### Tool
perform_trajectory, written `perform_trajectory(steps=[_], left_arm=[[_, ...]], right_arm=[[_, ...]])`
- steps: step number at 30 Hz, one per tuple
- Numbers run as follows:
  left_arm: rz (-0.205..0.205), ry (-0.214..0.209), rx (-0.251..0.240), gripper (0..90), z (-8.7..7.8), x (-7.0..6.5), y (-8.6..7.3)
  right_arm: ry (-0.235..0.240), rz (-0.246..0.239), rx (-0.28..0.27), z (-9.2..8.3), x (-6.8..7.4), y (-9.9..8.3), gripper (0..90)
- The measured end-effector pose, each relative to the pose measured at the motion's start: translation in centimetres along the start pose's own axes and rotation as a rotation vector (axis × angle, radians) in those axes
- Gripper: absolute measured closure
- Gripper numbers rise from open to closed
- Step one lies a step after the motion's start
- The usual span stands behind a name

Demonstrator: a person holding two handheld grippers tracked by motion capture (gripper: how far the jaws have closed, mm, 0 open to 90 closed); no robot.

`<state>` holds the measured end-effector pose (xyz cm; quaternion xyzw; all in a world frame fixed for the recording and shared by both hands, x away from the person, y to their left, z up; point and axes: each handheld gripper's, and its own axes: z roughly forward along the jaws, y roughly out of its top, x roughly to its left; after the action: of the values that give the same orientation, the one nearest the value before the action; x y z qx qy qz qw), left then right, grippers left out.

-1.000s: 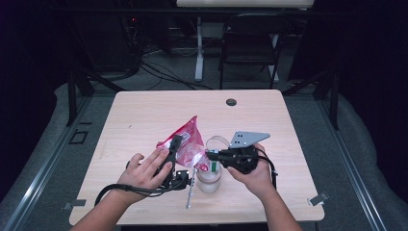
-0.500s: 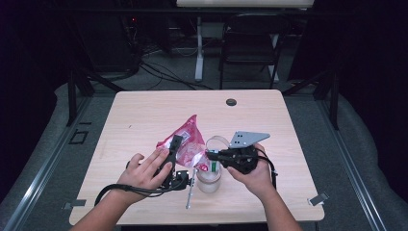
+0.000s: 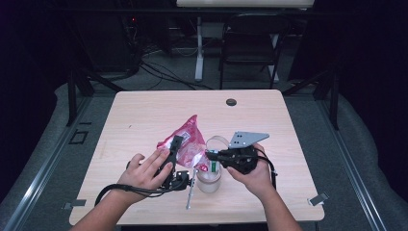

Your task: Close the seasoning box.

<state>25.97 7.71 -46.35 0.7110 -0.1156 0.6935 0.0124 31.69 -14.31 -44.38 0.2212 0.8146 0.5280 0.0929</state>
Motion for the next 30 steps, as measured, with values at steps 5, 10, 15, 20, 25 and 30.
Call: perform_trajectory(steps=[5,10,15,20,25,30], left_arm=[[0.002,0.000,-0.001,69.2,0.00,0.03,0.02],[0.011,0.005,-0.002,69.2,0.00,0.11,0.08],[0.015,0.003,-0.002,69.2,0.01,0.19,0.10],[0.015,0.002,-0.001,69.2,0.01,0.20,0.14],[0.014,0.001,-0.004,69.2,0.06,0.16,0.16],[0.016,0.001,-0.006,69.1,0.03,0.13,0.19]], right_arm=[[0.000,0.000,0.000,0.00,0.00,0.00,89.6],[-0.002,0.001,0.001,0.00,-0.03,-0.03,89.6],[0.000,0.003,-0.001,0.01,-0.06,-0.04,89.6],[-0.001,0.004,-0.002,0.00,-0.08,-0.06,89.6],[-0.004,0.003,0.000,0.01,-0.09,-0.07,89.6],[-0.003,0.005,0.005,0.05,-0.12,-0.11,89.6]])
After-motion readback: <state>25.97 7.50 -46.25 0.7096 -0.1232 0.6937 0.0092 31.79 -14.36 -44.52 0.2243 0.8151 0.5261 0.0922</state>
